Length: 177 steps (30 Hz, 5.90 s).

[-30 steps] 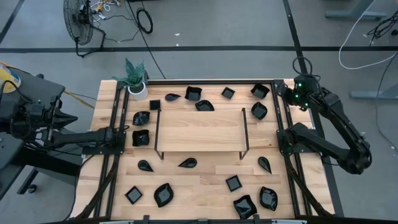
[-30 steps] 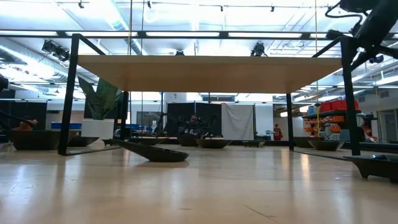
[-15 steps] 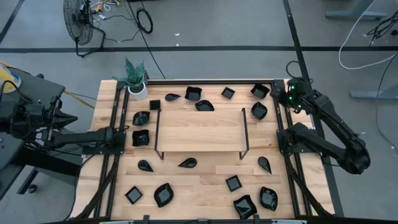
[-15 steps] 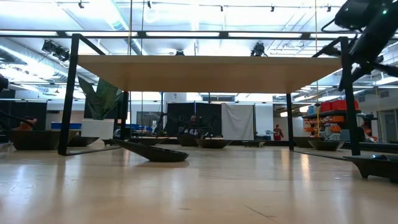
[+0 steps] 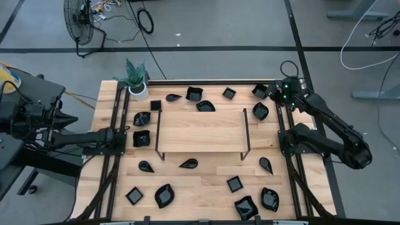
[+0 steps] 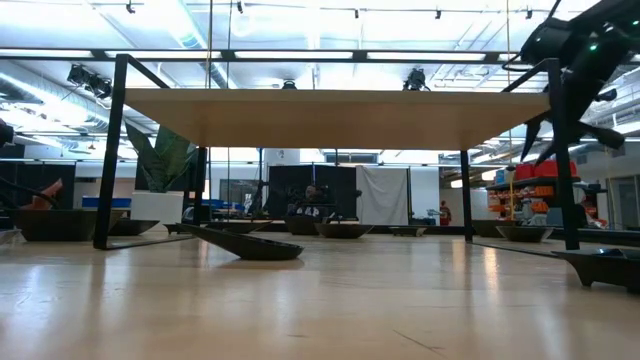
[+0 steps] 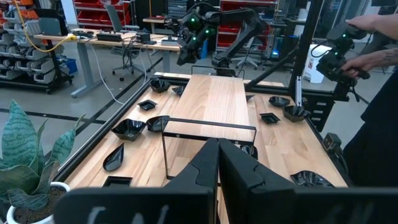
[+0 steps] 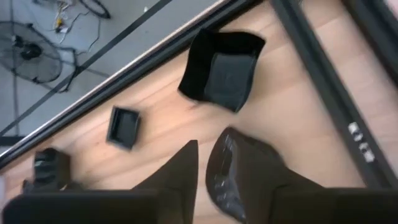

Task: Pick & Place Mini shaped plates
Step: Put the distorted square plate on the shelf

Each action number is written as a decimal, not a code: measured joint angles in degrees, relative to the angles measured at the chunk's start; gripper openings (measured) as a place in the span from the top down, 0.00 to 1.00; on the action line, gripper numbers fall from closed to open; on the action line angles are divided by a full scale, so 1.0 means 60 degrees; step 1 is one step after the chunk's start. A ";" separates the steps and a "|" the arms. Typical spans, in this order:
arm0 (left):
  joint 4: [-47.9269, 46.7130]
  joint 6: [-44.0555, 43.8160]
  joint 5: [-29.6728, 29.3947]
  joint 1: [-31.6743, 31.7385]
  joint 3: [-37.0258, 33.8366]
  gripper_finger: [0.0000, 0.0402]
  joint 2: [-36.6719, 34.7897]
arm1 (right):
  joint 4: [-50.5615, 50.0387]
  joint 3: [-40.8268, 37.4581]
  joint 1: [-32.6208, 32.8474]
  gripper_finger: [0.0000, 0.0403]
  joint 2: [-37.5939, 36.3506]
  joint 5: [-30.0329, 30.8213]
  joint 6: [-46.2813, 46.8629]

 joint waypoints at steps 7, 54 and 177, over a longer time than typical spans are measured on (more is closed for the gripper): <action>0.0001 0.0003 0.0004 0.0001 0.0000 0.95 0.0000 | 0.0402 0.0000 0.0000 0.65 0.0920 0.0109 0.0000; 0.0004 0.0003 0.0004 -0.0001 0.0000 0.95 0.0000 | 0.1975 -0.0010 0.0000 0.62 0.4447 0.1384 0.1005; 0.0004 0.0005 0.0000 -0.0002 0.0000 0.95 0.0000 | 0.2650 0.3307 0.4534 1.00 0.2858 0.1257 0.3388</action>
